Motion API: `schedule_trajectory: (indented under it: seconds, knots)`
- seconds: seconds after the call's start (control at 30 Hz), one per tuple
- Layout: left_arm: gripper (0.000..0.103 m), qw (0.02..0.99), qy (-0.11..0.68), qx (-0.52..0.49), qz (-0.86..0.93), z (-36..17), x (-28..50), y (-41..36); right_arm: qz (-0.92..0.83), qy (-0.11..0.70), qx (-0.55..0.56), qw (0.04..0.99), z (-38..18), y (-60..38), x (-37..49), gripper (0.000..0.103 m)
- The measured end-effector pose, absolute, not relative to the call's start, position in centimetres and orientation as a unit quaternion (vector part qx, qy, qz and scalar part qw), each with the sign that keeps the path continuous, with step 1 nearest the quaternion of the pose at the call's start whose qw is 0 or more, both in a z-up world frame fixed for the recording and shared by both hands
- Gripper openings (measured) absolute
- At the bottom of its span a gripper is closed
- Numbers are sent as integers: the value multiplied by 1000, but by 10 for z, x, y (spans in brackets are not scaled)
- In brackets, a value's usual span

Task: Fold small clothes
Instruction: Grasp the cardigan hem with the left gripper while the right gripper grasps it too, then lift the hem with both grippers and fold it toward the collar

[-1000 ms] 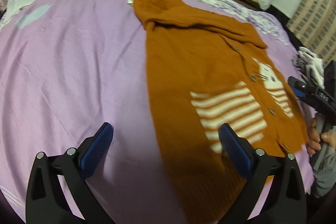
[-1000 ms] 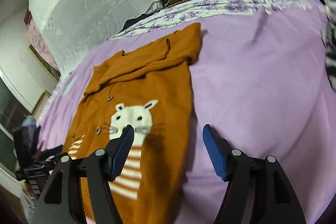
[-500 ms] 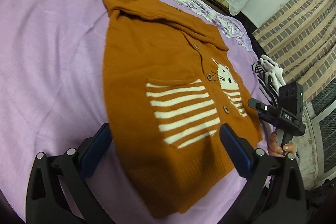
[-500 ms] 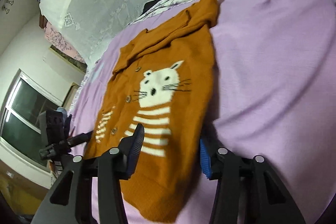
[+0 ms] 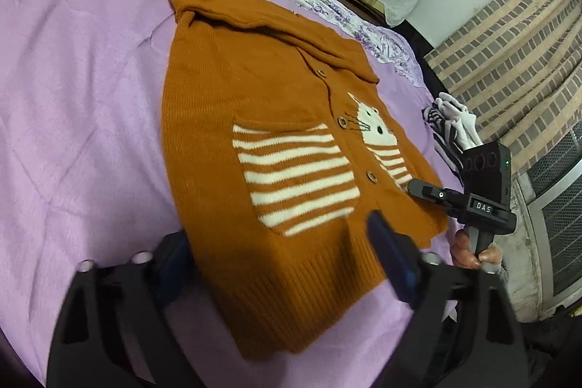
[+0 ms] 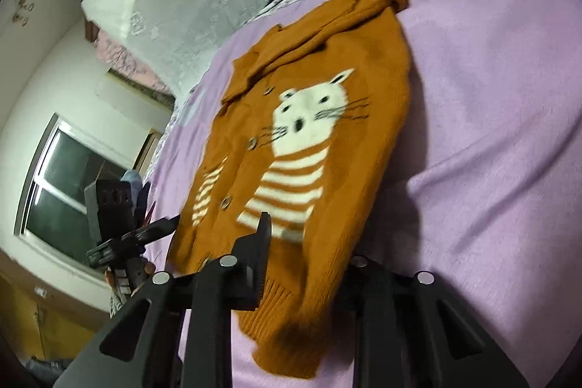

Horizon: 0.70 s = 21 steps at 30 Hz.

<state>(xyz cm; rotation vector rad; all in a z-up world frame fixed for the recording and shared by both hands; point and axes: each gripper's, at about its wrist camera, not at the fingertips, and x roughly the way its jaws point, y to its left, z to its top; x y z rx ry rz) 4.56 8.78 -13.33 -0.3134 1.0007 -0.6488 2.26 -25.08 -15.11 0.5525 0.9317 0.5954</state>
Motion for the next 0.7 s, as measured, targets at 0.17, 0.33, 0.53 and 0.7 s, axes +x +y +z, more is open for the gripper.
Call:
schedule_trajectory:
  seconds: [0.17,0.33,0.53,0.7]
  knots:
    - [65,809,472,-164,-309,-137,48,91,279,440,256,814,-154,-250,27,24]
    - [21,803,473,-176,-317,-139,45,93,277,410,261,829,-147,-257,18,8]
    - [9,800,468,-196,-319,-140,46,102,276,399,264,834,-143,-262,18,7]
    - [7,816,455,-173,-311,-130,44,97,280,394,258,836,-135,-261,20,7]
